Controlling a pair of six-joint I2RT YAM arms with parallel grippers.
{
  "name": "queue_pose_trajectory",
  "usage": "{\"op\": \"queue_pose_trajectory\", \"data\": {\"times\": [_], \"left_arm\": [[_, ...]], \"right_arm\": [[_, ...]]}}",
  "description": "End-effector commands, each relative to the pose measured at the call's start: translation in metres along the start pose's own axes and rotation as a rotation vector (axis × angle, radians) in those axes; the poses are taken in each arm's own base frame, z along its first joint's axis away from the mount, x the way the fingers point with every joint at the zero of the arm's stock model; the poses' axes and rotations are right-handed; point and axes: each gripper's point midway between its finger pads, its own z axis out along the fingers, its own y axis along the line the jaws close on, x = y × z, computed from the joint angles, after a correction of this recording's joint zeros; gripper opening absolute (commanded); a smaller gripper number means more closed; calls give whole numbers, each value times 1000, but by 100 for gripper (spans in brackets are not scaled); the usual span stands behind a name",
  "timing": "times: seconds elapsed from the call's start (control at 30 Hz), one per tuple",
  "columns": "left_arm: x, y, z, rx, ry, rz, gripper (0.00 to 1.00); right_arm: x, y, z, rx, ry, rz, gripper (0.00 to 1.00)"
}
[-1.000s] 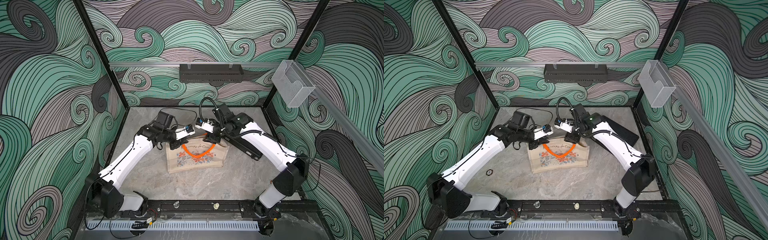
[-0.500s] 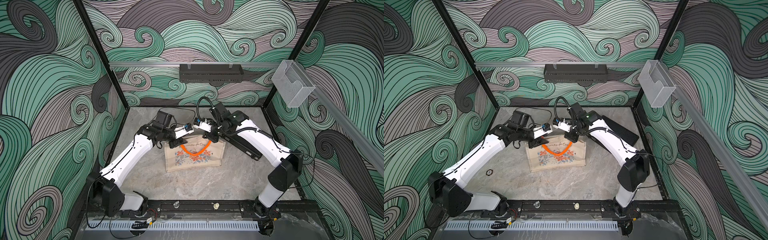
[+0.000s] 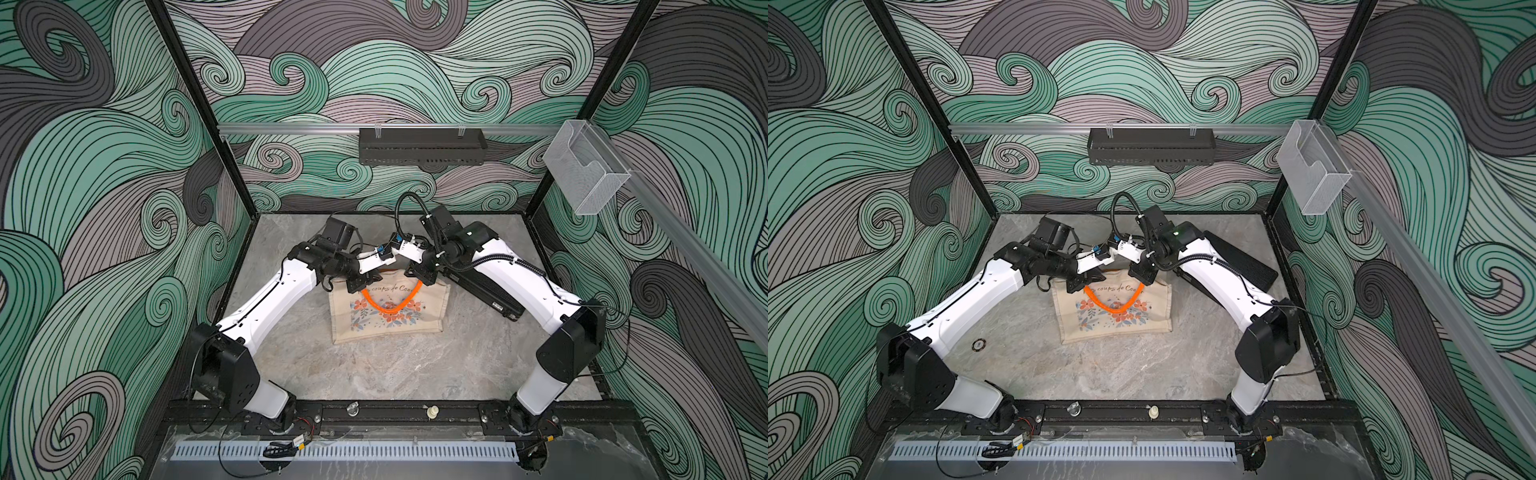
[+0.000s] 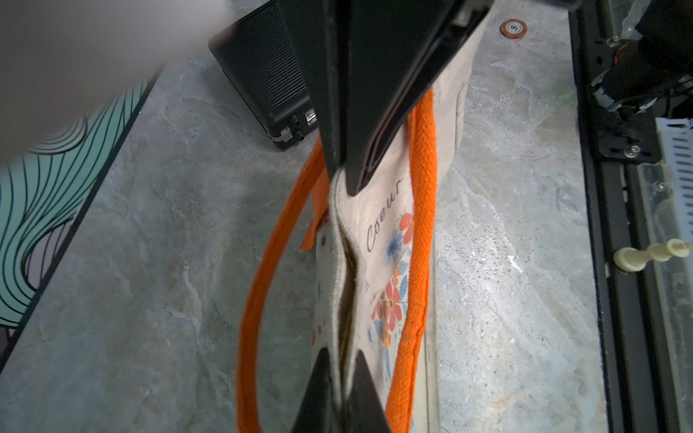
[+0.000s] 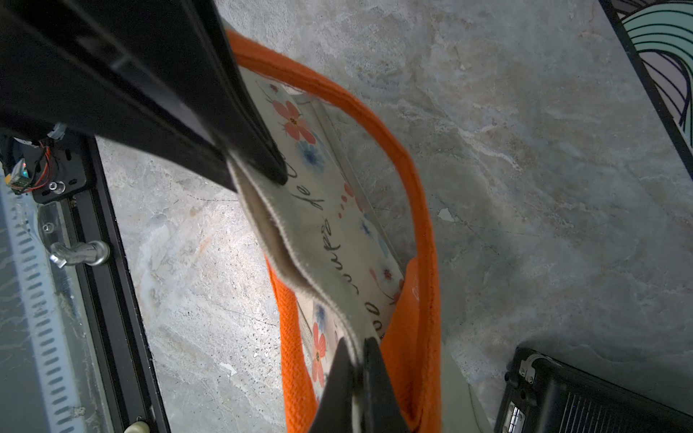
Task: Put away the canvas bag
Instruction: Press the canvas bag at the center of the board.
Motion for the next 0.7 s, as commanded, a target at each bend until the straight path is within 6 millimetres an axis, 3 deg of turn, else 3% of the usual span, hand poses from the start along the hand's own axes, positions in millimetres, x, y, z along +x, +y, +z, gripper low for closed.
{"op": "queue_pose_trajectory", "data": {"times": [0.0, 0.07, 0.13, 0.23, 0.33, 0.43, 0.53, 0.67], "left_arm": [[-2, -3, -3, 3, 4, 19, 0], [1, -5, -6, -6, 16, 22, 0], [1, -7, -13, -13, 17, 30, 0], [-4, -17, -25, -4, 0, 50, 0], [0, -23, -30, 8, 10, 54, 0], [8, -24, -32, 4, 28, 62, 0], [8, -24, -38, -8, 20, 59, 0], [8, -22, -43, -13, 2, 62, 0]], "right_arm": [[-2, 10, -7, -16, -21, -37, 2], [1, 6, -9, 9, -8, -49, 10], [1, 6, -13, 23, -10, -58, 34], [3, 6, -16, 33, -6, -71, 54], [7, 5, -19, 43, 16, -81, 58], [15, 7, -22, 42, 48, -81, 75], [25, 6, -22, 53, 90, -62, 86], [35, 5, -17, 30, 124, -35, 87]]}}
